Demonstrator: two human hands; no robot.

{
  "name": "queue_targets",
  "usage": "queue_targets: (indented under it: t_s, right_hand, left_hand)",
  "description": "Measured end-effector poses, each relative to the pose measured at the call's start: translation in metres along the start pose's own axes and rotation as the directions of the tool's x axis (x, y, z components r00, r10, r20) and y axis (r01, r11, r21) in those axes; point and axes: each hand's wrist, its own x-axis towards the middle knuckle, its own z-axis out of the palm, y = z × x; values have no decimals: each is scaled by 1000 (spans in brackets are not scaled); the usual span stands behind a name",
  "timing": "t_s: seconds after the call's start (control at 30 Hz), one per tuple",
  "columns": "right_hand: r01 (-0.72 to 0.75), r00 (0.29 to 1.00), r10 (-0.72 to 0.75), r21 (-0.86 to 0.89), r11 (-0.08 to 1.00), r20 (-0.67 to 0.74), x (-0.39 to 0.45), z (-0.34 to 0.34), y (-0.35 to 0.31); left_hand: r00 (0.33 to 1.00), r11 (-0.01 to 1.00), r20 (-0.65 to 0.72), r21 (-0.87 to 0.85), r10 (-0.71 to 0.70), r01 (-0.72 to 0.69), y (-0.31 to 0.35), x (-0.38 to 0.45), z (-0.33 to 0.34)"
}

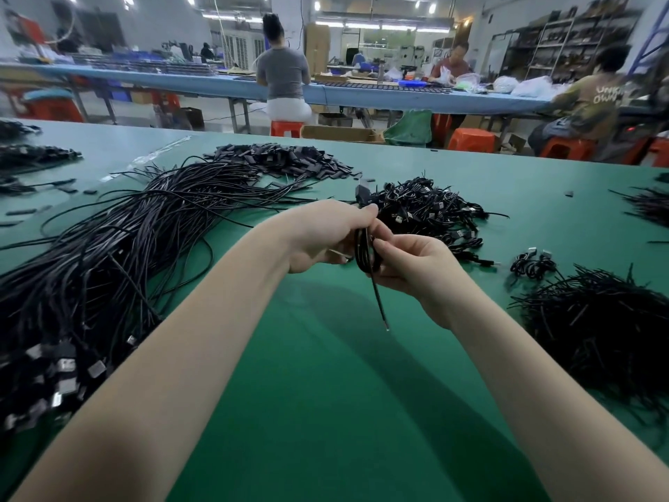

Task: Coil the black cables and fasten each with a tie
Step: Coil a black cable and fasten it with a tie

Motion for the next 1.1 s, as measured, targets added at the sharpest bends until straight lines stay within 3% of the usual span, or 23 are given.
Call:
queue_targets:
  t_s: [0.07, 0.13, 0.3, 0.43, 0.6, 0.73, 0.87, 0.97, 1.03, 1.07, 1.1]
  right_hand:
    - [1, 1000, -2, -46, 999, -18, 1, -1, 0]
    - [-18, 1000, 18, -74, 997, 4, 1, -2, -1]
    - [-73, 974, 67, 21, 997, 215, -4, 2, -3]
    - [85, 991, -62, -208, 974, 116, -4, 12, -1]
    - [220, 973, -221, -504, 835, 59, -2, 16, 2]
    - [143, 976, -217, -658, 739, -31, 2, 17, 11]
    - [12, 975, -188, -819, 573, -118, 0, 13, 19]
    - [-79, 979, -115, -838, 540, -167, 2, 5, 24]
    - [-189, 972, -9, -799, 570, -236, 8, -5, 27]
    - [-234, 967, 52, -793, 562, -248, 10, -11, 27]
    - [-255, 966, 112, -805, 536, -231, 11, -17, 26]
  left_hand:
    - [999, 999, -45, 43, 18, -16, -2, 3, 2]
    - [998, 997, -36, -47, 58, -59, -5, 6, 5]
    - [993, 948, -89, -300, 82, -105, -9, 14, 14]
    - [986, 943, -147, -310, 75, -118, -12, 18, 20]
    - [973, 939, -219, -311, 79, -146, -16, 23, 30]
    - [966, 935, -243, -312, 90, -166, -21, 27, 36]
    - [978, 931, -198, -341, 62, -128, -26, 31, 40]
    - [994, 964, -108, -266, -8, -22, -29, 30, 41]
    - [982, 986, -190, -159, 9, -40, -32, 30, 36]
    - [945, 993, -305, 17, 115, -116, -35, 32, 31]
    - [864, 937, -403, 293, 303, -192, -39, 36, 26]
